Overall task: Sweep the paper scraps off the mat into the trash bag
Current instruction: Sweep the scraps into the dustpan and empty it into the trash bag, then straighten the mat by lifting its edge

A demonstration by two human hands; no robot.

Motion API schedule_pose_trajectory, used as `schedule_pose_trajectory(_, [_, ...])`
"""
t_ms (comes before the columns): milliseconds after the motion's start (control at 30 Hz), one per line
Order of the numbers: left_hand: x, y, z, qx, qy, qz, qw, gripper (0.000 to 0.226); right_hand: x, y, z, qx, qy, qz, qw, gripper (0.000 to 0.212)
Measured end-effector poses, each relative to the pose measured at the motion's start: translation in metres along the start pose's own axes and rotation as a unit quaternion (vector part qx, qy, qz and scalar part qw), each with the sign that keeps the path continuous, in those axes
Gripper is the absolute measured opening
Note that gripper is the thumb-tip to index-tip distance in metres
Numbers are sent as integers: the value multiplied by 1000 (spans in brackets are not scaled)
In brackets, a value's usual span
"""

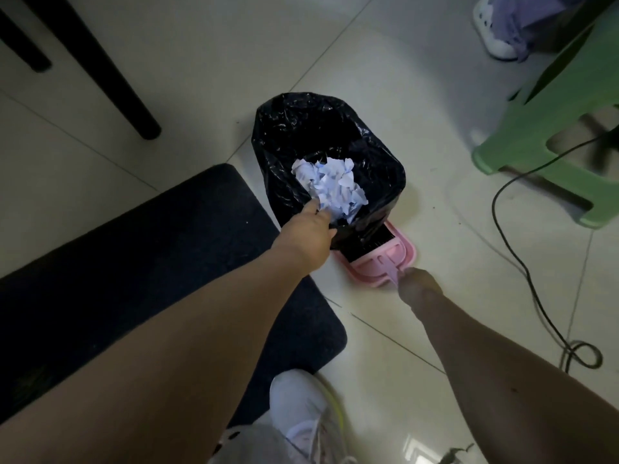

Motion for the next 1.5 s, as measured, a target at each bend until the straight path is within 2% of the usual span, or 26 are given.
schedule_pose_trajectory(67, [7,6,-4,-23,-15,-11,1000,45,14,5,2,-11,13,-8,1000,31])
schedule_pose_trajectory(167, [17,12,-10,-18,-17,-11,1000,45,32,8,9,8,40,-6,999,35])
schedule_pose_trajectory(333, [28,6,-16,-60,-39,34,997,52,45,11,12,-46,-1,30,999,35])
schedule_pose_trajectory(400, [35,-4,-17,-101,-41,41,993,53,47,5,10,-111,14,73,991,39])
schedule_pose_trajectory(467, [49,-17,-15,-155,-41,29,987,51,54,-11,8,-226,21,73,971,38])
schedule_pose_trajectory(533, [72,-35,-12,-196,-34,-10,980,42,69,-30,15,-330,0,-11,944,30])
schedule_pose_trajectory(600, [98,-53,-6,-201,-27,-68,977,31,87,-47,35,-358,-30,-119,926,24])
schedule_pose_trajectory(700, [143,-84,9,-150,-17,-168,974,26,119,-74,78,-303,-98,-282,905,25])
schedule_pose_trajectory(767, [172,-106,17,-104,-16,-233,967,23,136,-90,107,-222,-170,-361,890,23])
schedule_pose_trajectory(900, [234,-161,28,-2,-38,-326,945,37,172,-126,157,-69,-304,-475,823,29])
schedule_pose_trajectory(967, [256,-178,26,44,-27,-329,943,41,183,-137,170,-11,-337,-481,809,32])
schedule_pose_trajectory(1067, [298,-210,6,70,6,-341,937,48,210,-165,192,85,-406,-467,780,42])
schedule_pose_trajectory(1167, [331,-232,-27,73,34,-342,936,56,252,-202,195,135,-477,-477,725,51])
schedule_pose_trajectory(1300, [359,-246,-48,49,13,-337,940,59,317,-256,175,127,-561,-488,657,61])
schedule_pose_trajectory(1433, [373,-267,-34,21,-47,-333,942,57,346,-290,173,97,-638,-433,629,68])
schedule_pose_trajectory(1500, [384,-283,-19,19,-76,-339,937,56,347,-300,183,94,-658,-402,630,71])
Point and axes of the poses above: each hand's wrist, its own y-axis towards the middle knuckle, its own z-axis out of the palm, x = y × z, the point moved 3 cm from there along y, towards the middle knuckle, and after that the axes turned 1 degree about -z, right-handed, at the moved point
